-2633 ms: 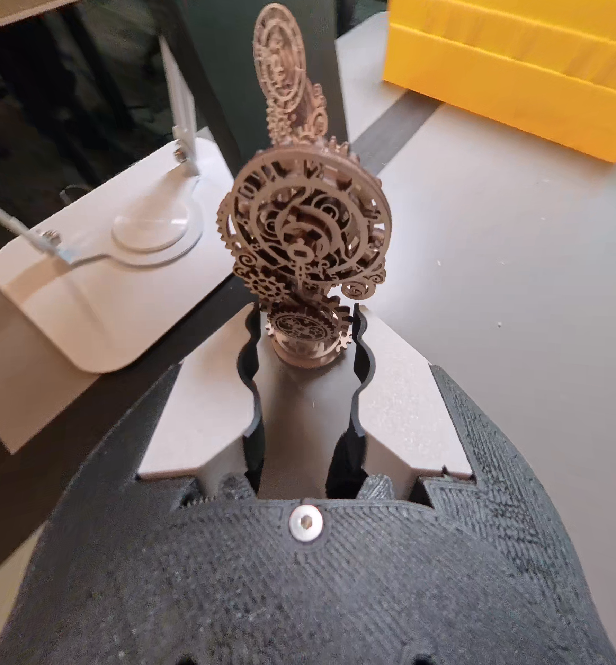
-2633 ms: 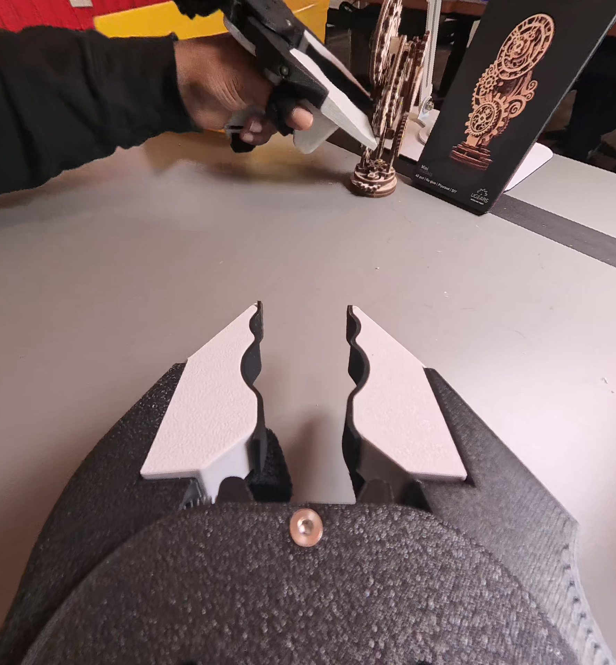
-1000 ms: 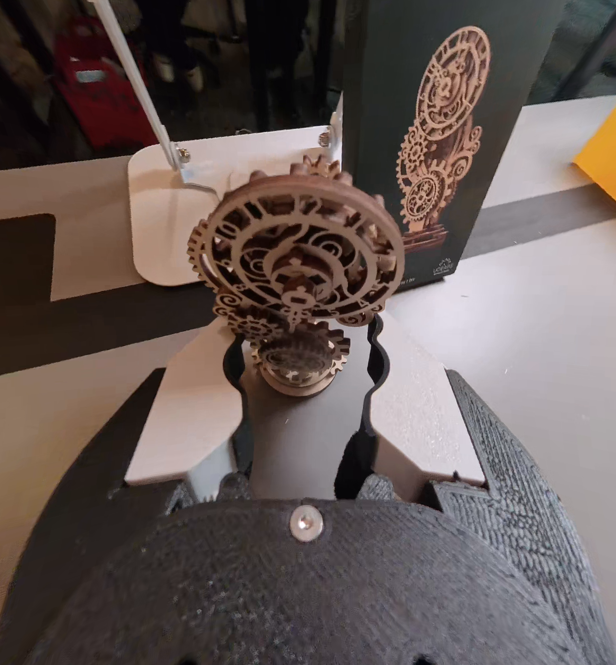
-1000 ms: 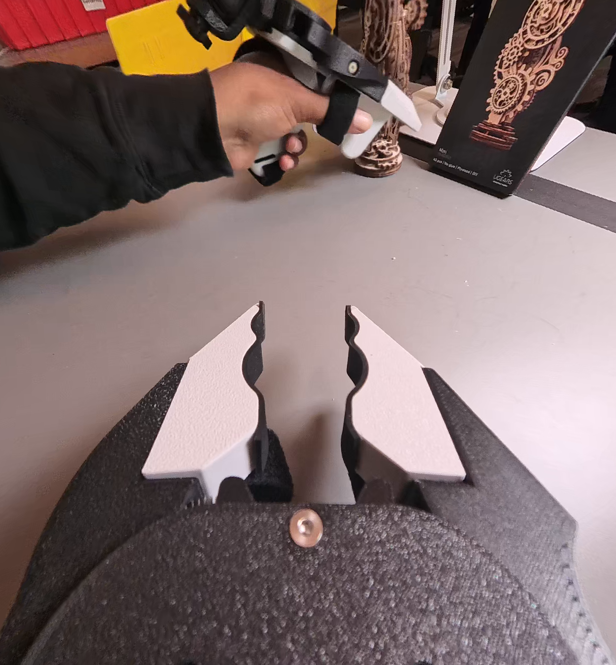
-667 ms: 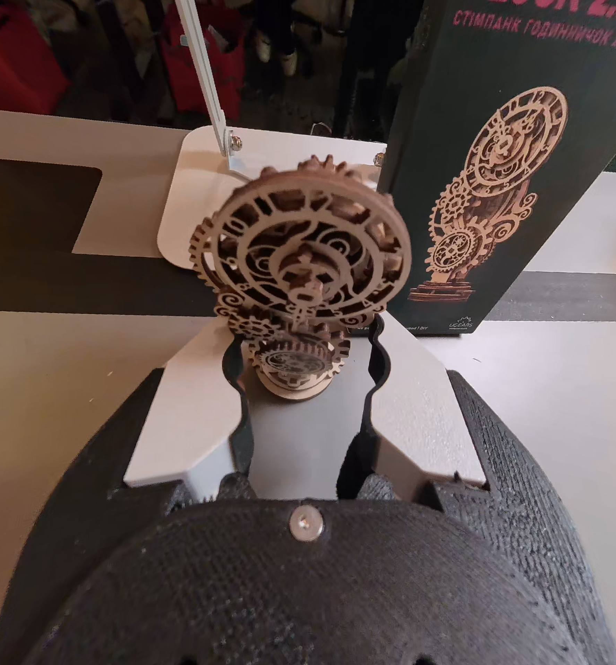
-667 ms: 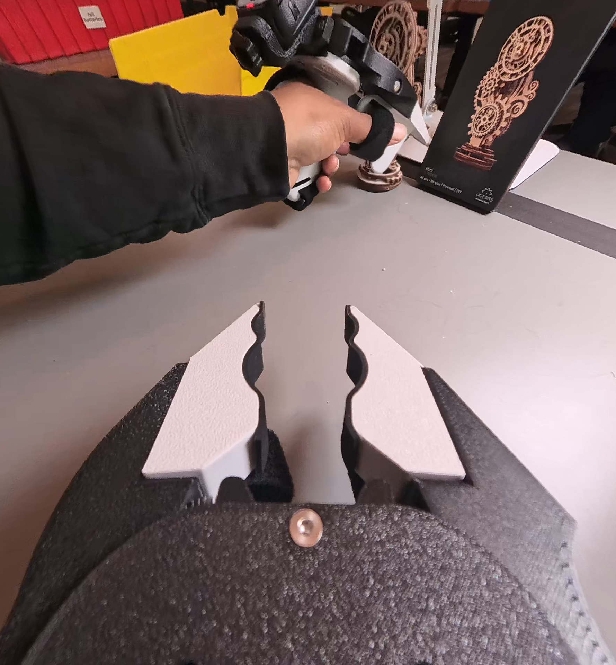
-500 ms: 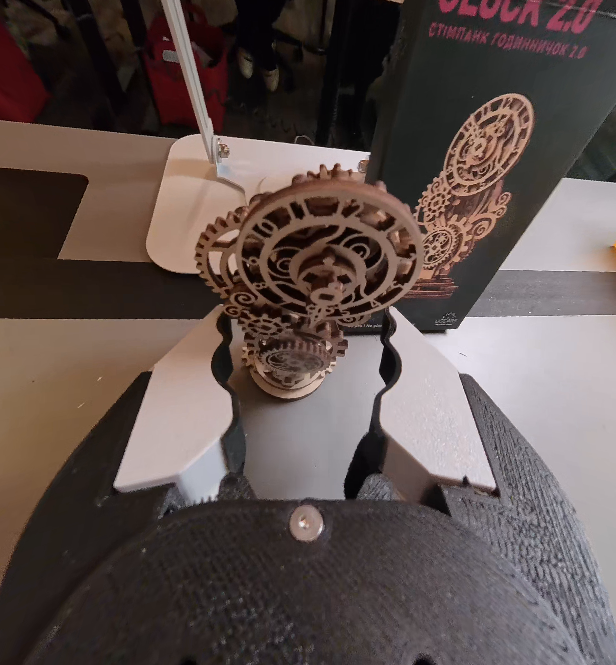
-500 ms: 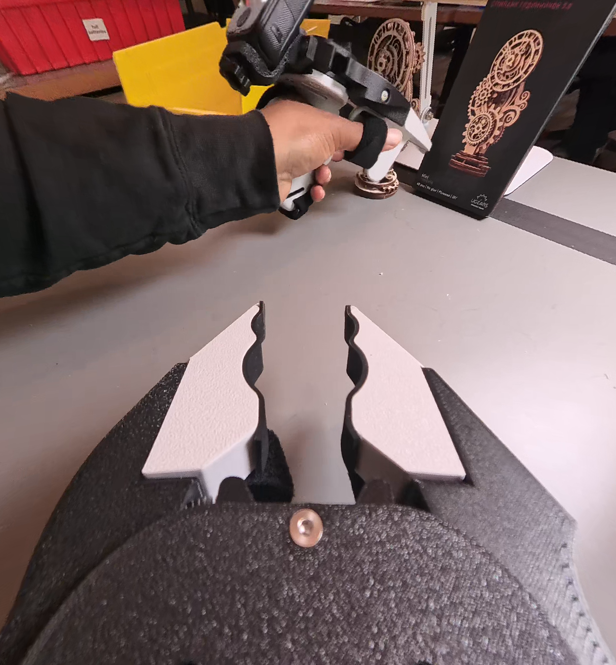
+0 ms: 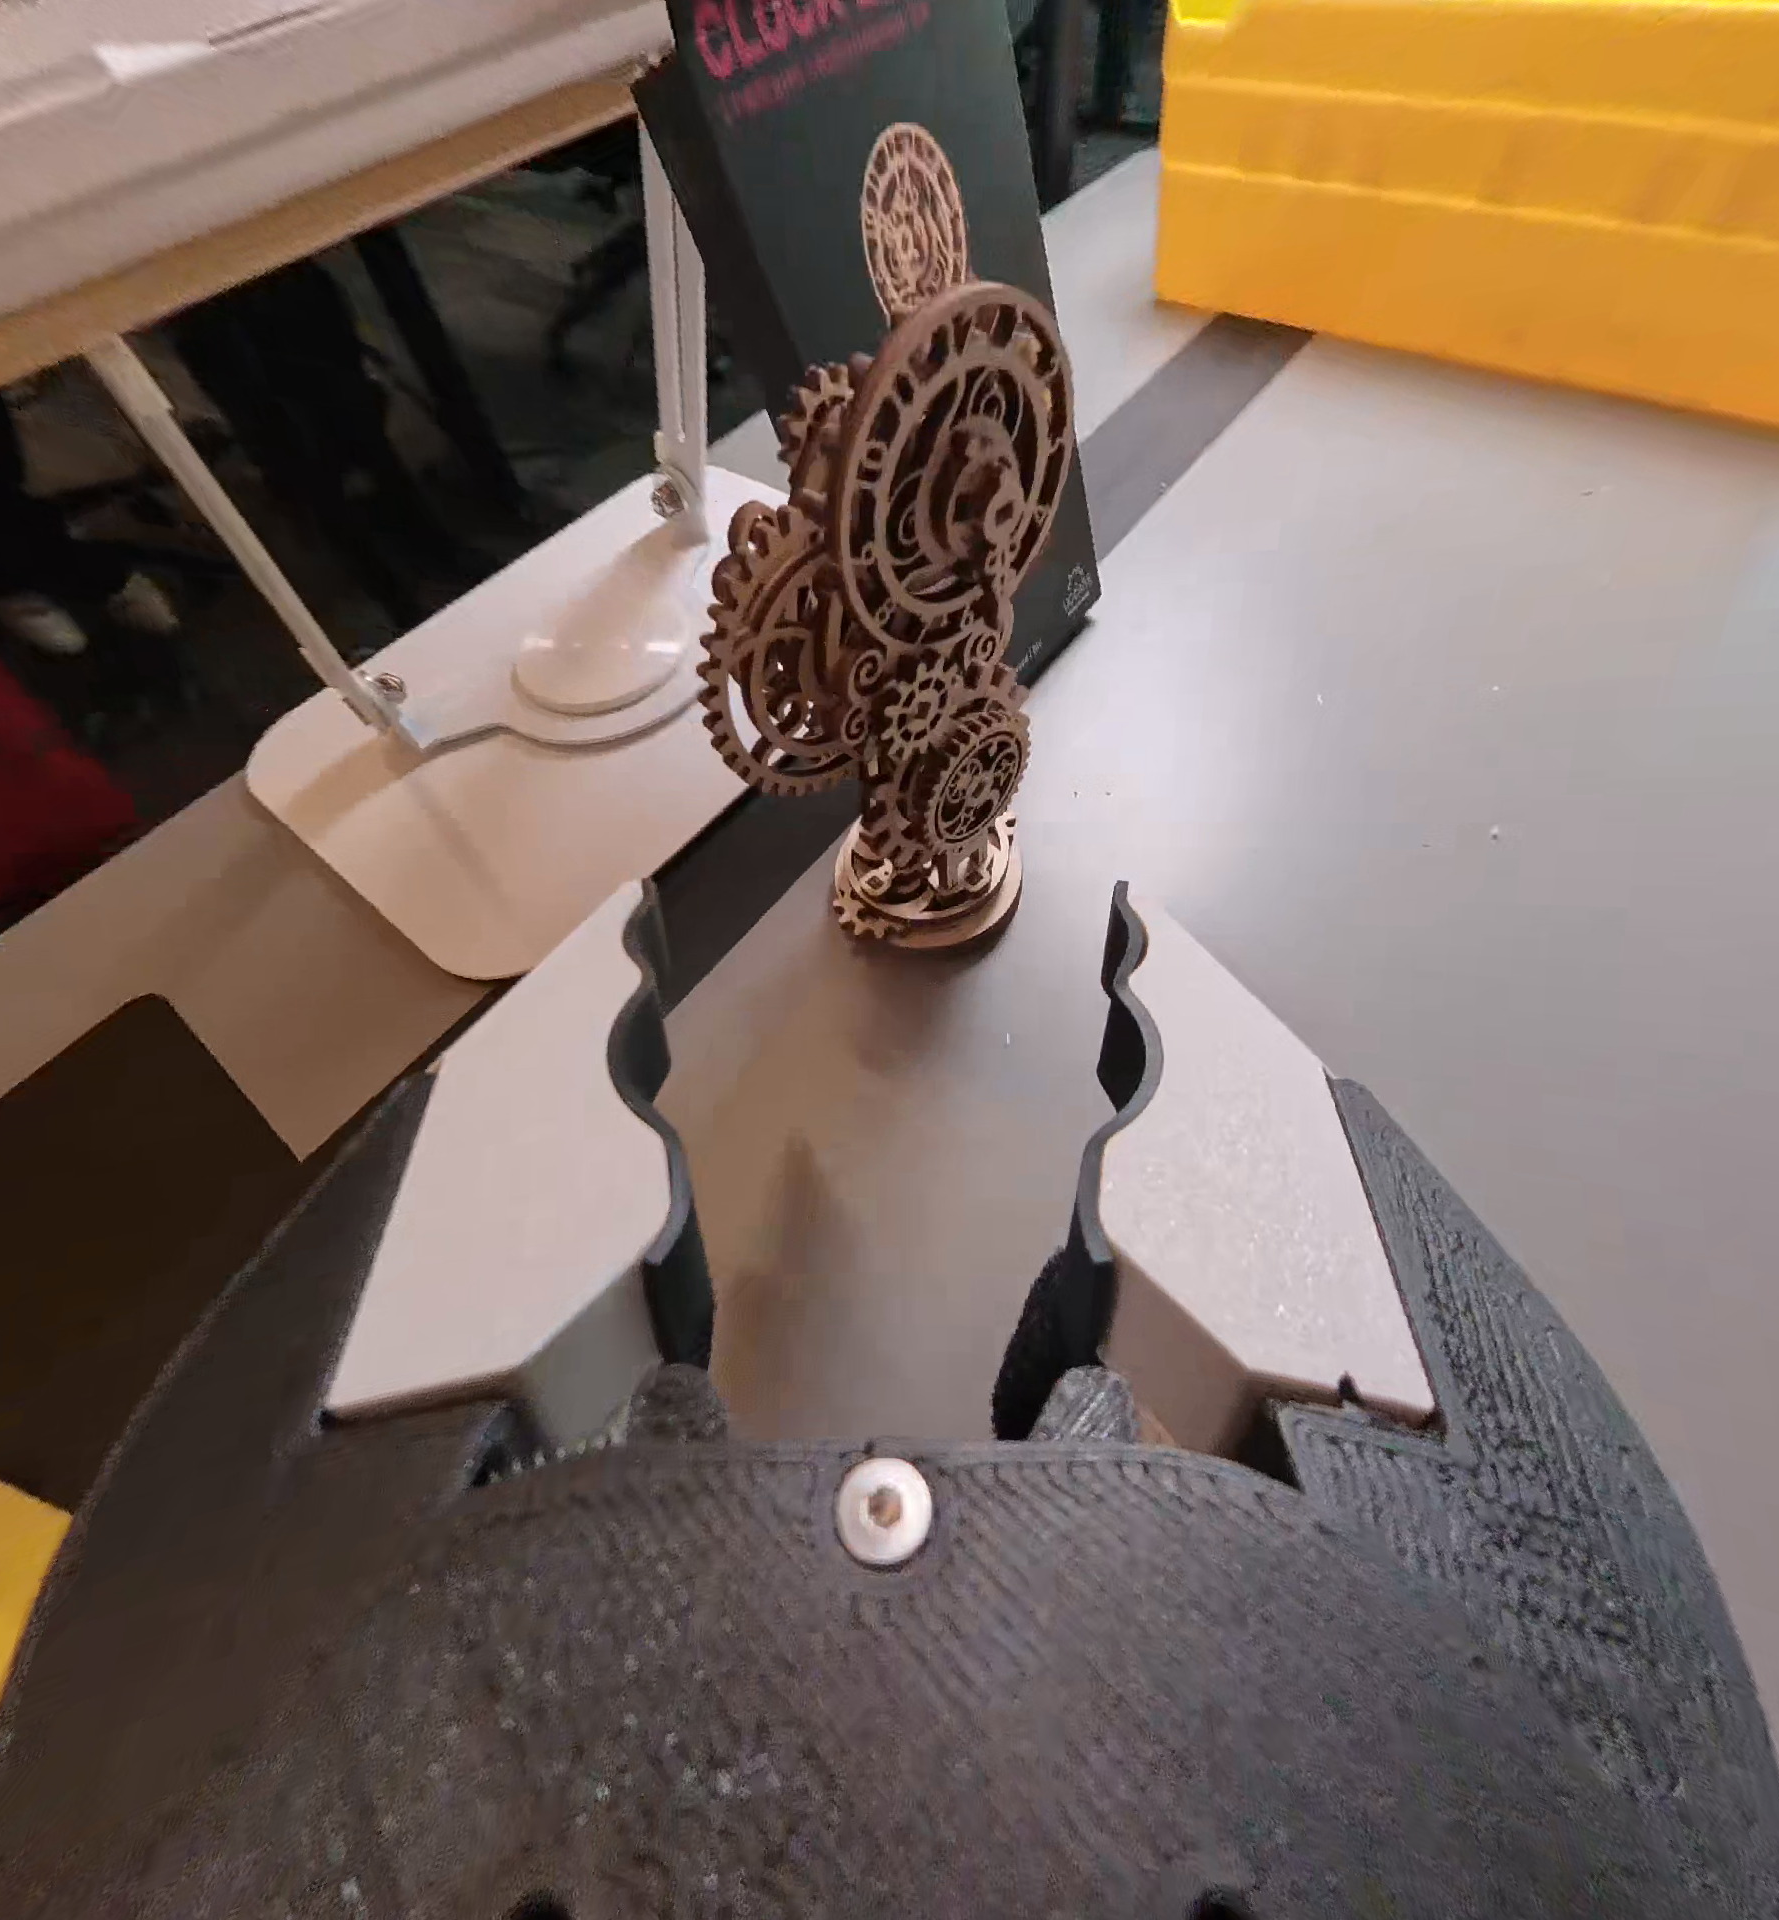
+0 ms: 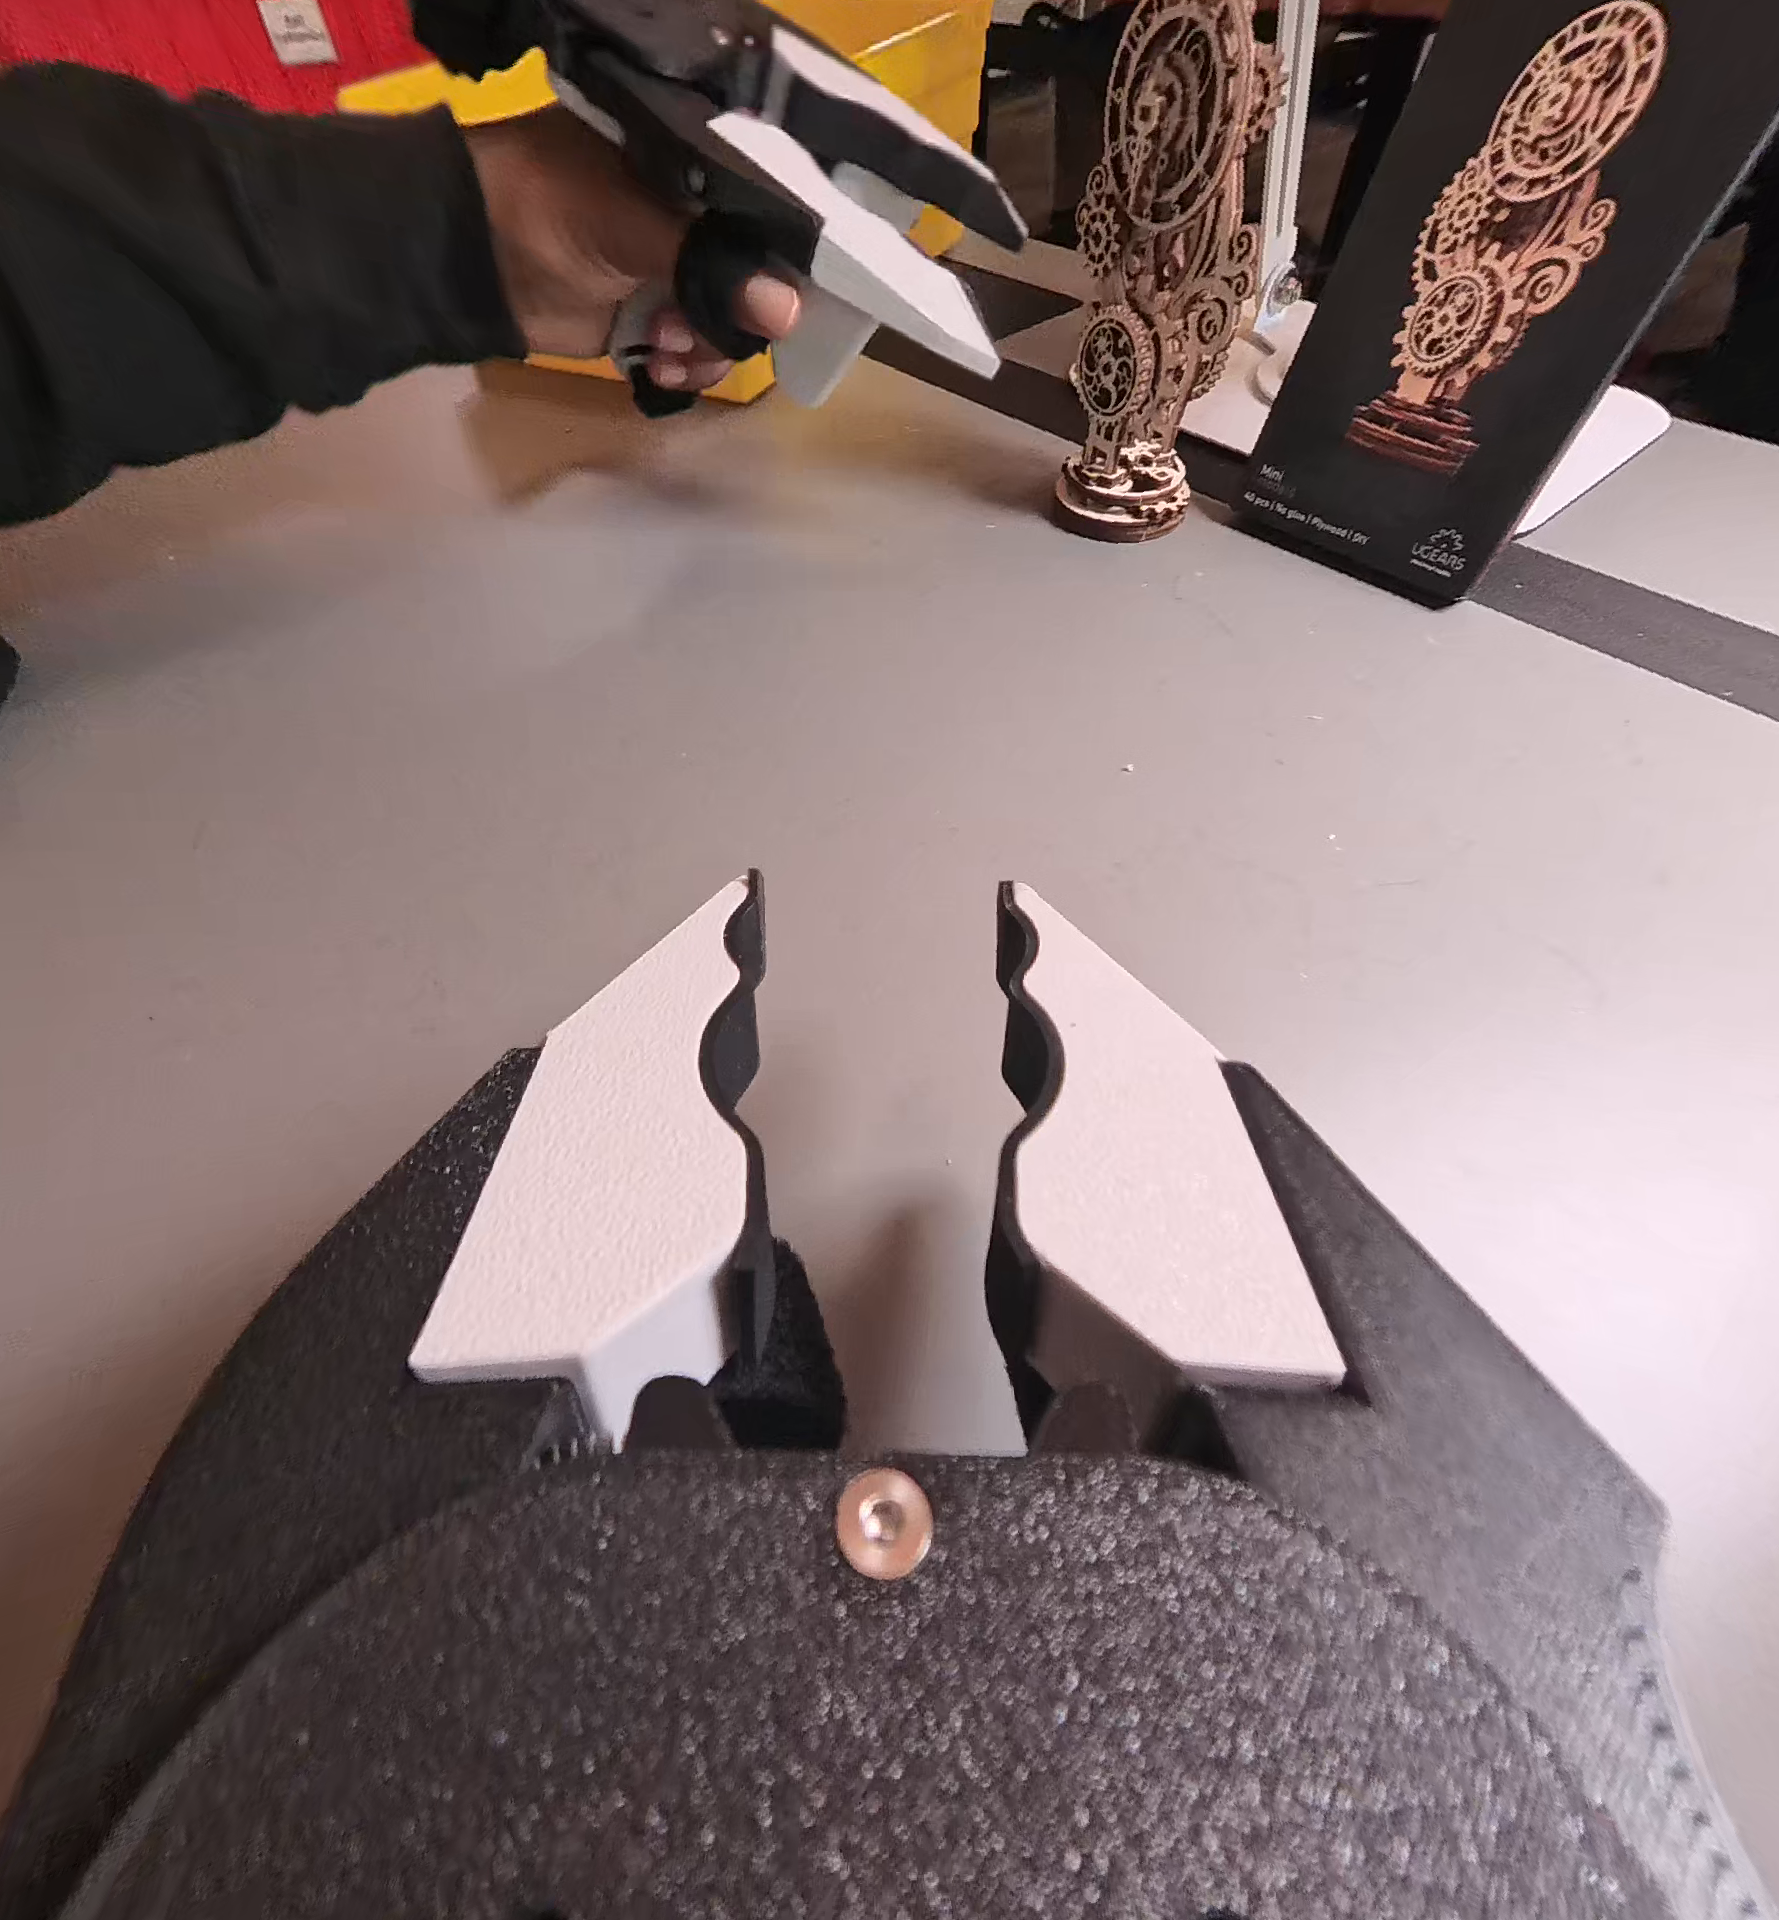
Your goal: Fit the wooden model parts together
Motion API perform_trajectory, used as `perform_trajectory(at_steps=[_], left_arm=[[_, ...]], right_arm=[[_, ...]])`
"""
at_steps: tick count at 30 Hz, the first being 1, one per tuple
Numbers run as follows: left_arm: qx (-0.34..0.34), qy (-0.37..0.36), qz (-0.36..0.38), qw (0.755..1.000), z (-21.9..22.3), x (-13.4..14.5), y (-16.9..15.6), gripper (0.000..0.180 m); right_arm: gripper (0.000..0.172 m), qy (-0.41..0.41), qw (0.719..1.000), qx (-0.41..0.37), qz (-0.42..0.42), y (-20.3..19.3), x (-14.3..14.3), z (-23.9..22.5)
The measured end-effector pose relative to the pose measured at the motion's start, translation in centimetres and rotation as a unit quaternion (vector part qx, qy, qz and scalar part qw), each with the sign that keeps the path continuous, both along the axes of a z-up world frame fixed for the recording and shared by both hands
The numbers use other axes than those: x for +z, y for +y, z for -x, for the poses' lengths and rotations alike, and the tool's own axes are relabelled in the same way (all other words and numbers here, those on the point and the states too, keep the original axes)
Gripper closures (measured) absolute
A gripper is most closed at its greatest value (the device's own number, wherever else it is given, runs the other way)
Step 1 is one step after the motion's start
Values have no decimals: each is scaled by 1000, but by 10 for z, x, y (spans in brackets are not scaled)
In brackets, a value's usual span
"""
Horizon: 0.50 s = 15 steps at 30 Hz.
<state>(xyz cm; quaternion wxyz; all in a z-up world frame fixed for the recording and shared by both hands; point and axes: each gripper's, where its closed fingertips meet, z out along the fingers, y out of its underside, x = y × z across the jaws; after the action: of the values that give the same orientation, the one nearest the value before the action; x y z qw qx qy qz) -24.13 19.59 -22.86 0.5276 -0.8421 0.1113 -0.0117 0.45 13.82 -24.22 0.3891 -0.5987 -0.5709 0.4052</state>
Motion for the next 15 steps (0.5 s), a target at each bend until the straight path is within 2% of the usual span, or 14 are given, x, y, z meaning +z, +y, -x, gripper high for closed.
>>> perform_trajectory(at_steps=[6, 9, 11, 15], left_arm=[[-75, -19, 51, 996, -3, -21, 31, 84], [-92, -16, 63, 994, -11, -32, 42, 86], [-97, -21, 60, 993, -16, -35, 45, 91], [-78, -45, 57, 994, -21, -38, 47, 116]], right_arm=[[128, 28, 999, 18, -19, -4, 9, -1], [128, 33, 999, 19, -14, -3, 10, 0], [128, 33, 999, 17, -8, -2, 10, 0], [129, 31, 999, 20, -7, -2, 9, 0]])
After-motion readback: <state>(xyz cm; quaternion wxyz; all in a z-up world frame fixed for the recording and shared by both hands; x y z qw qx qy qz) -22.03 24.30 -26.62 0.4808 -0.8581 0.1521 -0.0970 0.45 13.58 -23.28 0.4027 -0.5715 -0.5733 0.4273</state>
